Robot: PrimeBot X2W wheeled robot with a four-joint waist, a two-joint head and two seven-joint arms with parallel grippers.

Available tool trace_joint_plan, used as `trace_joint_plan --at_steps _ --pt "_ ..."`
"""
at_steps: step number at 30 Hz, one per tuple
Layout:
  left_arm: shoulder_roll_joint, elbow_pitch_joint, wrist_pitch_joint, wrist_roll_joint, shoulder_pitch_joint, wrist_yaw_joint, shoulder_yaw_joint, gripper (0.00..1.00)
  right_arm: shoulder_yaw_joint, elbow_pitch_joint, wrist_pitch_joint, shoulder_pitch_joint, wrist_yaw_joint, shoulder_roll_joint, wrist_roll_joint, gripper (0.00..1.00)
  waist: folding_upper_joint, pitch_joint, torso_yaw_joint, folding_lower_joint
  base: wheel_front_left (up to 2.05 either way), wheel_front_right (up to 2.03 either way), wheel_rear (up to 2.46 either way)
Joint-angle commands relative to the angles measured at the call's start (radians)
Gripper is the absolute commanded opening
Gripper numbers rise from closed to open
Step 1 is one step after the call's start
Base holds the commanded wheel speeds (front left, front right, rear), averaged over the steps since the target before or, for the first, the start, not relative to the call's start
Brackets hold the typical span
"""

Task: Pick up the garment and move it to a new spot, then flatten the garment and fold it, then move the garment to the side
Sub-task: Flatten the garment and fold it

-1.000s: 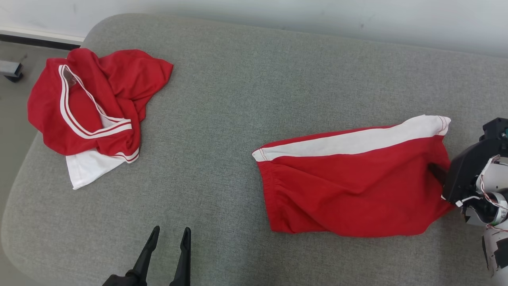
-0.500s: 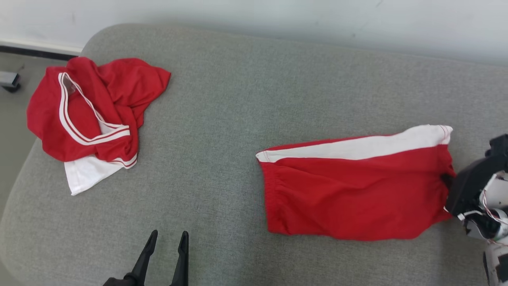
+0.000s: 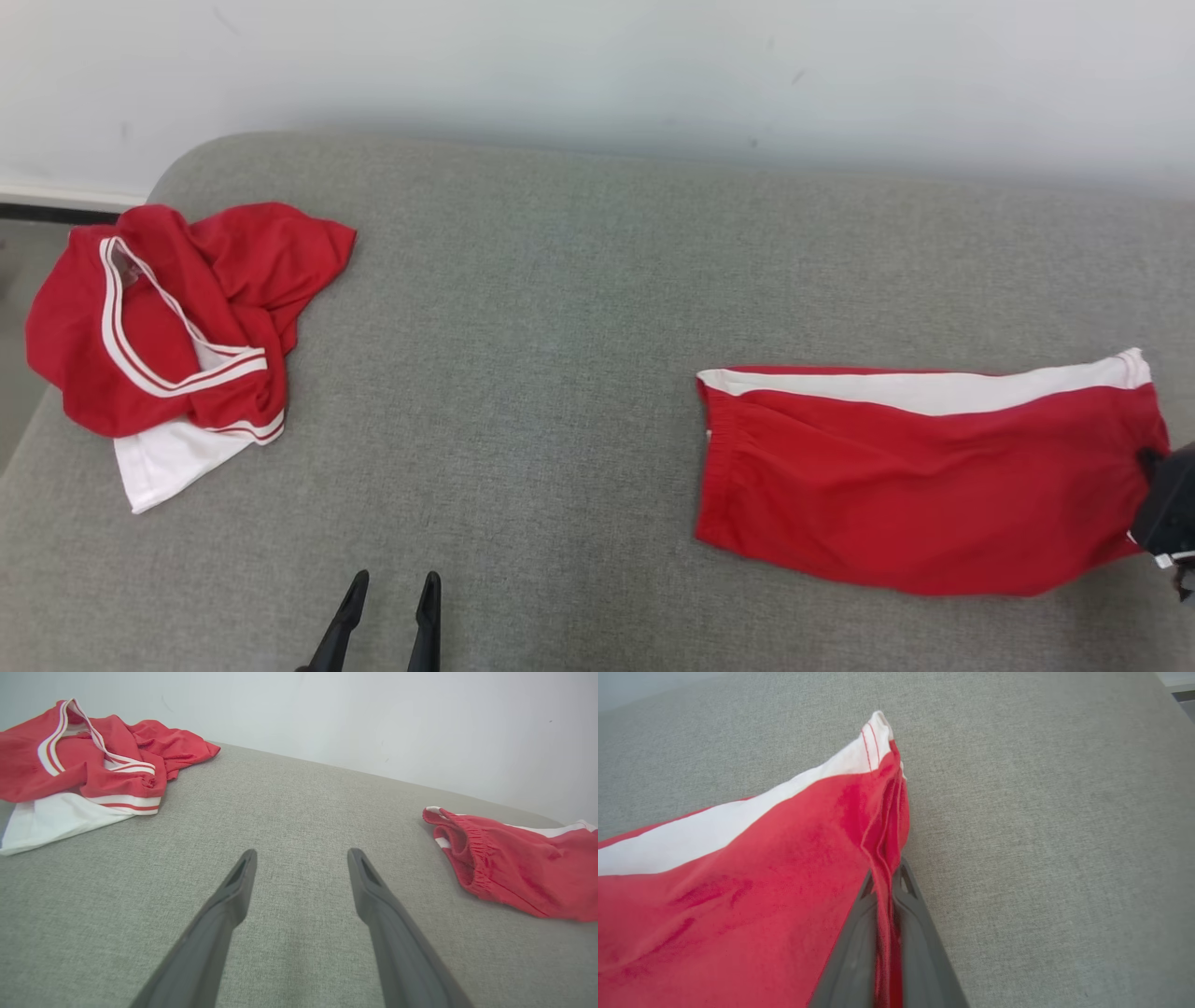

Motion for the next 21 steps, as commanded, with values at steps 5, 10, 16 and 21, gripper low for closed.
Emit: trace_joint_plan --at_steps 5,10,16,21 --pt "0.003 0.002 -0.003 0.001 0.027 0.001 0.007 1.0 -0.012 -0.038 -0.032 0.039 -0.003 -0.019 -0.05 0.0 -0.0001 -0.033 -0.031 0.0 0.0 0.0 0.0" --pt "0.0 0.008 -0.003 -0.001 0.037 0.001 0.004 1.0 0.015 -0.083 -0.028 0.057 -0.003 -0.015 -0.056 0.0 -0.0001 -0.053 -0.037 0.0 0.0 0.0 0.0" --pt "-0.003 0.013 -0.003 -0.006 0.041 0.001 0.003 1.0 0.113 -0.172 -0.011 0.076 -0.003 -0.01 -0.027 0.0 -0.0001 -0.076 -0.039 0.0 0.0 0.0 0.0" --pt "-0.006 0.017 -0.003 -0.007 0.045 0.001 -0.001 1.0 0.226 -0.24 0.02 0.077 -0.003 0.005 -0.002 0.0 -0.0001 -0.094 -0.037 0.0 0.0 0.0 0.0"
